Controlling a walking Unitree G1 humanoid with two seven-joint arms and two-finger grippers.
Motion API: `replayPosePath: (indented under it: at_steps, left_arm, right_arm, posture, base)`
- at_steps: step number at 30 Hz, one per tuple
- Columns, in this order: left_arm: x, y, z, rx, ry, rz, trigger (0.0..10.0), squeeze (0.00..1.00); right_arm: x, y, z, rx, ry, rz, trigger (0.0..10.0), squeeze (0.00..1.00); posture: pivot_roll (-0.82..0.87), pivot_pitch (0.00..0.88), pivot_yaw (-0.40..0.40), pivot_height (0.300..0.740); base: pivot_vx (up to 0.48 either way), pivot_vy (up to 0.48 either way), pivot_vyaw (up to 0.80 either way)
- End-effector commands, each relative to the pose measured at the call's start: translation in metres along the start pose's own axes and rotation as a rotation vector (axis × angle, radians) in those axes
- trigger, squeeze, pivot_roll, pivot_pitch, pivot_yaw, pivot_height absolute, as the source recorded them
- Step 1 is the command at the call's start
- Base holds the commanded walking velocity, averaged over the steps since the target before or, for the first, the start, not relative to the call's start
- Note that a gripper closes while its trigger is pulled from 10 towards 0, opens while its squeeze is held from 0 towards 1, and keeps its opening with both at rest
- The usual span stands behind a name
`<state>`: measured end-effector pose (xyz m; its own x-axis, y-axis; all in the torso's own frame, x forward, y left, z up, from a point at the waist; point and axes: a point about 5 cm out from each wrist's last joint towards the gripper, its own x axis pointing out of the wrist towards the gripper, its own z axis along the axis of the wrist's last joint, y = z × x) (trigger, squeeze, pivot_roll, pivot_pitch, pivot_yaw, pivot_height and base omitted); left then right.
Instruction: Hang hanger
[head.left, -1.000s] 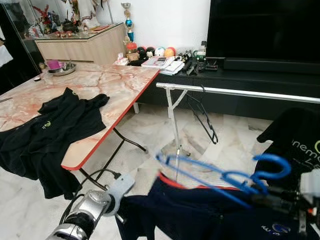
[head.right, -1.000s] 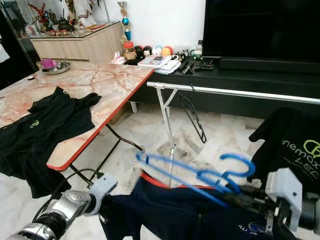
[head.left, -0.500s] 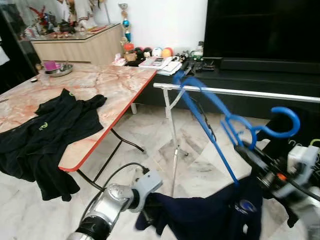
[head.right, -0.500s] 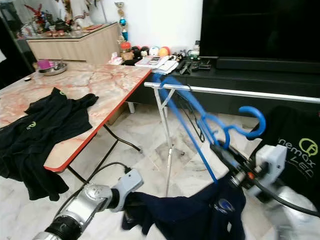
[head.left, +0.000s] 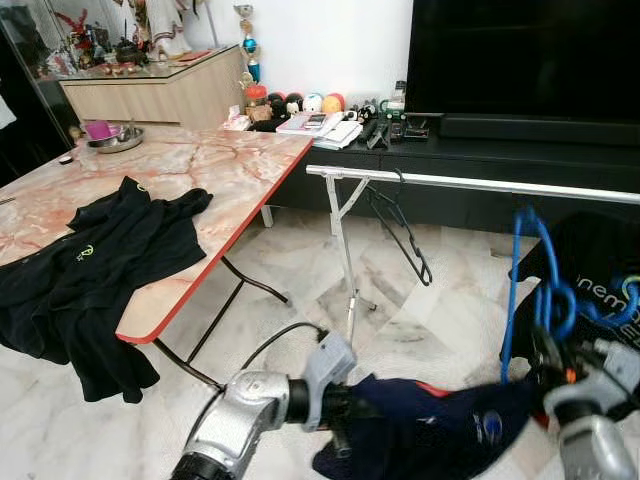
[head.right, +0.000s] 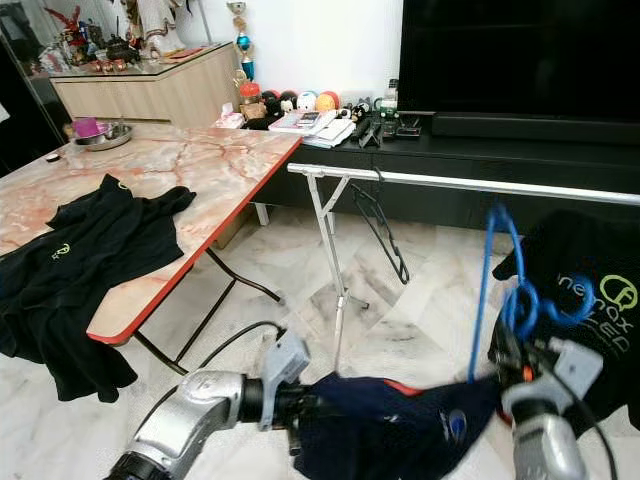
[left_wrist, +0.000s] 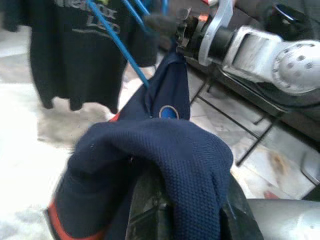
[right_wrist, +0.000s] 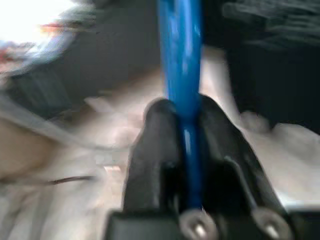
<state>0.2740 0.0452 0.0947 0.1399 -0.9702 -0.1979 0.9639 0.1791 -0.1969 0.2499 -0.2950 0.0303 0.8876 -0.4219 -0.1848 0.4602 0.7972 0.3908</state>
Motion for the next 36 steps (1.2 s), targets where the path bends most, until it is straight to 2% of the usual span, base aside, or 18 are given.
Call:
replayPosePath:
  at_steps: [1,5,8,9,10,12,16,18,22,23,25,26,27,28,29,30,32,36]
  left_arm:
    - [0.001,-0.006,0.004,0.001,-0.022,-0.039,0.0,0.0]
    - [0.0,-0.012,0.007,-0.016,-0.035,-0.062,0.0,0.0]
    - [0.0,-0.016,0.009,-0.026,-0.049,-0.071,0.0,0.0]
    - [0.0,-0.016,0.01,-0.028,-0.057,-0.073,0.0,0.0]
    - [-0.001,-0.017,0.011,-0.033,-0.065,-0.074,0.0,0.0]
    - [-0.001,-0.017,0.012,-0.039,-0.073,-0.076,0.0,0.0]
    - [-0.004,-0.019,0.01,-0.043,-0.055,-0.077,0.0,0.0]
    - [-0.007,-0.021,0.005,-0.046,-0.024,-0.085,0.0,0.0]
    - [-0.022,-0.022,-0.019,0.027,0.2,-0.092,0.0,0.0]
    - [-0.028,-0.02,-0.027,0.053,0.274,-0.083,0.0,0.0]
    - [-0.034,-0.016,-0.034,0.079,0.341,-0.054,0.0,0.0]
    - [-0.036,-0.014,-0.036,0.083,0.36,-0.041,0.0,0.0]
    - [-0.04,-0.011,-0.038,0.095,0.378,-0.023,0.0,0.0]
    - [-0.04,-0.011,-0.039,0.097,0.379,-0.02,0.0,0.0]
    - [-0.04,-0.008,-0.038,0.096,0.377,0.006,0.0,0.0]
    - [-0.038,-0.009,-0.038,0.098,0.376,0.01,0.0,0.0]
    - [-0.035,-0.01,-0.038,0.103,0.371,0.01,0.0,0.0]
    - [-0.031,-0.01,-0.038,0.118,0.36,0.026,0.0,0.0]
  right_arm:
    - [0.001,-0.009,0.007,0.054,-0.089,-0.172,10.0,0.0]
    - [0.004,0.004,-0.002,0.114,-0.115,-0.212,10.0,0.0]
    - [0.009,0.011,-0.007,0.239,-0.108,-0.278,10.0,0.0]
    - [0.009,0.011,-0.008,0.254,-0.107,-0.299,10.0,0.0]
    - [0.01,0.01,-0.008,0.26,-0.102,-0.33,10.0,0.0]
    - [0.009,0.001,-0.009,0.327,-0.094,-0.426,10.0,0.0]
    - [0.009,-0.01,-0.008,0.469,-0.099,-0.519,10.0,0.0]
    - [0.01,-0.016,-0.004,0.493,-0.121,-0.55,10.0,0.0]
    - [0.01,-0.024,0.006,0.449,-0.156,-0.59,10.0,0.0]
    - [0.011,-0.024,0.005,0.381,-0.114,-0.578,10.0,0.0]
    - [0.012,-0.022,0.002,0.292,-0.076,-0.55,10.0,0.0]
    - [0.013,-0.019,-0.004,0.245,-0.013,-0.519,10.0,0.0]
    - [0.014,-0.01,-0.018,0.18,0.122,-0.432,10.0,0.0]
    - [0.014,-0.008,-0.021,0.167,0.148,-0.413,10.0,0.0]
    - [0.012,0.003,-0.038,-0.05,0.33,-0.296,10.0,0.0]
    - [0.008,0.01,-0.051,-0.249,0.438,-0.18,10.0,0.0]
    - [0.005,0.015,-0.058,-0.32,0.495,-0.079,10.0,0.0]
    - [0.002,0.019,-0.063,-0.326,0.564,0.019,10.0,0.0]
  posture:
    - [0.04,0.0,0.076,0.74]
    - [0.06,0.0,0.077,0.74]
    - [0.07,0.0,0.072,0.74]
    - [0.07,0.0,0.07,0.74]
    - [0.07,0.0,0.069,0.74]
    - [0.09,0.0,0.064,0.74]
    - [0.08,0.0,0.066,0.74]
    - [0.08,0.0,0.067,0.74]
    - [0.08,0.0,0.07,0.74]
    - [0.08,0.0,0.069,0.74]
    - [0.09,0.0,0.061,0.74]
    - [0.09,0.0,0.061,0.74]
    - [0.09,0.0,0.055,0.74]
    - [0.1,0.0,0.054,0.74]
    - [0.1,0.0,0.053,0.74]
    - [0.1,0.0,0.044,0.74]
    - [0.1,0.0,0.039,0.74]
    - [0.1,0.0,0.03,0.74]
  base:
    - [0.0,0.0,0.0]
    - [0.0,0.0,0.0]
    - [0.0,0.0,0.0]
    - [0.0,0.0,0.0]
    - [0.0,0.0,0.0]
    - [0.0,0.0,0.0]
    - [0.0,0.0,0.0]
    - [0.0,0.0,0.0]
    - [0.0,0.0,0.0]
    - [0.0,0.0,0.0]
    - [0.0,0.0,0.0]
    - [0.0,0.0,0.0]
    - [0.0,0.0,0.0]
    - [0.0,0.0,0.0]
    - [0.0,0.0,0.0]
    - [0.0,0.0,0.0]
    - [0.0,0.0,0.0]
    - [0.0,0.0,0.0]
